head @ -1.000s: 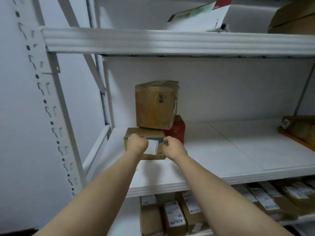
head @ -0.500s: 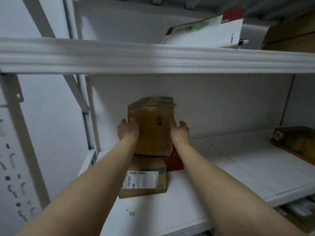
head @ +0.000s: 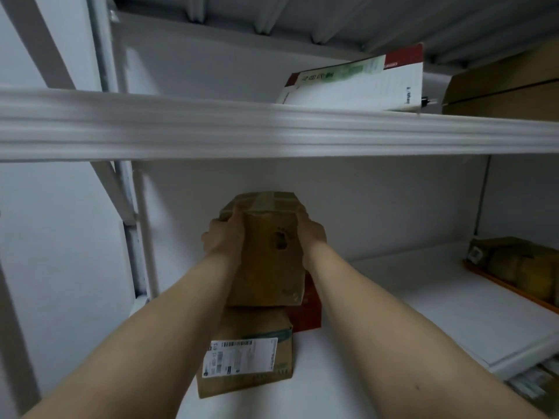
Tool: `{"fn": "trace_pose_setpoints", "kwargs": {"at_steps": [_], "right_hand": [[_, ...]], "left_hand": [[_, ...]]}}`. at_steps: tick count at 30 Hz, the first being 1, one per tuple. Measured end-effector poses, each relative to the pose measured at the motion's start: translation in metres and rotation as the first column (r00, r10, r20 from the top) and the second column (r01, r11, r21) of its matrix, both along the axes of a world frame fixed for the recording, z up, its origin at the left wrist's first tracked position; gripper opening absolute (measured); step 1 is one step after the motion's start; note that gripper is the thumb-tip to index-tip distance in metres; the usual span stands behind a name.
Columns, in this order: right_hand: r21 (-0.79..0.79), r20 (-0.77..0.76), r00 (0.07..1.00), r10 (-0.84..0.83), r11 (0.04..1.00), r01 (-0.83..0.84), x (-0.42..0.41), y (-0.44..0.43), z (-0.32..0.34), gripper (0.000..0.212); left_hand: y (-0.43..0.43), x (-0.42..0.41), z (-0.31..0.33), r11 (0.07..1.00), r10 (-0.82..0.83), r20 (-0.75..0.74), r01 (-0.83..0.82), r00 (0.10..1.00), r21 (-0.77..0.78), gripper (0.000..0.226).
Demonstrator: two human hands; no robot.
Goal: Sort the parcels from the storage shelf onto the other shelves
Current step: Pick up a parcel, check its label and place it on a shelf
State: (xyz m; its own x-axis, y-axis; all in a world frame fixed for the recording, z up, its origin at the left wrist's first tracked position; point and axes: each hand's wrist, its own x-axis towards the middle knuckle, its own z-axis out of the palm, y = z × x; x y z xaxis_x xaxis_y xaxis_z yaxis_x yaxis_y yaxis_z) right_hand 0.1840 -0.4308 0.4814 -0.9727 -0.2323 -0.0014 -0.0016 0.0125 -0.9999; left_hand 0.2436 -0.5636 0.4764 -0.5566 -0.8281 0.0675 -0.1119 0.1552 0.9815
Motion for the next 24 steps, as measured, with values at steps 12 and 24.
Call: {"fn": "trace_pose_setpoints", "kwargs": {"at_steps": [12,24], "right_hand": [[-0.278,0.027,0.953,-0.301,0.914,0.296,0.028,0.111,0.001,0.044],[-0.188,0.106,0.889,-0.445,0.869,0.457,0.072,0.263,-0.047,0.029]], "left_hand": [[0.12,0.009,0.01,0.983,-0.168,-0.245,0.179,0.955,0.025,0.059],[0.266,0.025,-0.033,0.937,-0.288,-0.175,0.315,0.941,0.152,0.06]]}}
